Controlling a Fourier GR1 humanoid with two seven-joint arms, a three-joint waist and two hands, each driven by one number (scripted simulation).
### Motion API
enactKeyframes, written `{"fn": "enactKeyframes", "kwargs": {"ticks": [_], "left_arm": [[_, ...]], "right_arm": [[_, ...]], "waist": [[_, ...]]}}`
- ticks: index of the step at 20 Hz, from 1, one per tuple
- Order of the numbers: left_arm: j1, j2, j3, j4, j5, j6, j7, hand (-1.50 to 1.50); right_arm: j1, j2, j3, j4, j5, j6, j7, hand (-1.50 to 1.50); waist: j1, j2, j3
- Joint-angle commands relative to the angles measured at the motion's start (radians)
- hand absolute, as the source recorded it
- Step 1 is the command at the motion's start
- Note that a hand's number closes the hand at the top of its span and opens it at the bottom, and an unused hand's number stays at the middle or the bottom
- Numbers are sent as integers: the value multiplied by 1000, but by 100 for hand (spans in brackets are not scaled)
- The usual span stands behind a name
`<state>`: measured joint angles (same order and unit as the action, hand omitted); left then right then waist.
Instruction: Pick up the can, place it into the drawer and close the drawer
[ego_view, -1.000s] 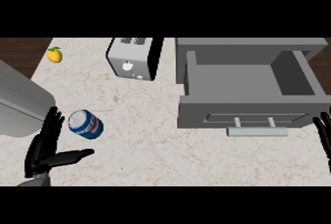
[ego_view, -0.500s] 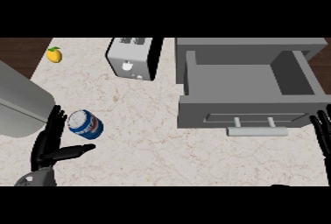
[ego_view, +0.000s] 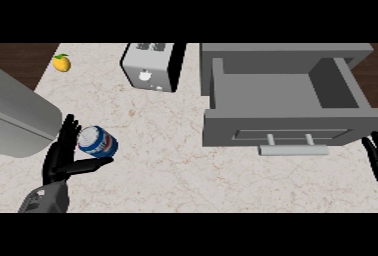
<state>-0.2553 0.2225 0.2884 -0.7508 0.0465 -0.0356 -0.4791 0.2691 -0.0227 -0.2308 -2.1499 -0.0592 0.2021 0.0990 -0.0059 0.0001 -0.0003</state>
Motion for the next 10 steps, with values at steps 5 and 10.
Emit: {"fn": "enactKeyframes", "kwargs": {"ticks": [5,10], "left_arm": [[-117,-12,6,222,-10,30,-110,-150],[-138,-69,-26,180,0,49,-87,-150]], "right_arm": [[-31,-52,-82,12,-99,49,35,-150],[11,20,-6,-14,-7,23,-16,-150]], "waist": [[-6,2,-1],[-4,1,0]]}}
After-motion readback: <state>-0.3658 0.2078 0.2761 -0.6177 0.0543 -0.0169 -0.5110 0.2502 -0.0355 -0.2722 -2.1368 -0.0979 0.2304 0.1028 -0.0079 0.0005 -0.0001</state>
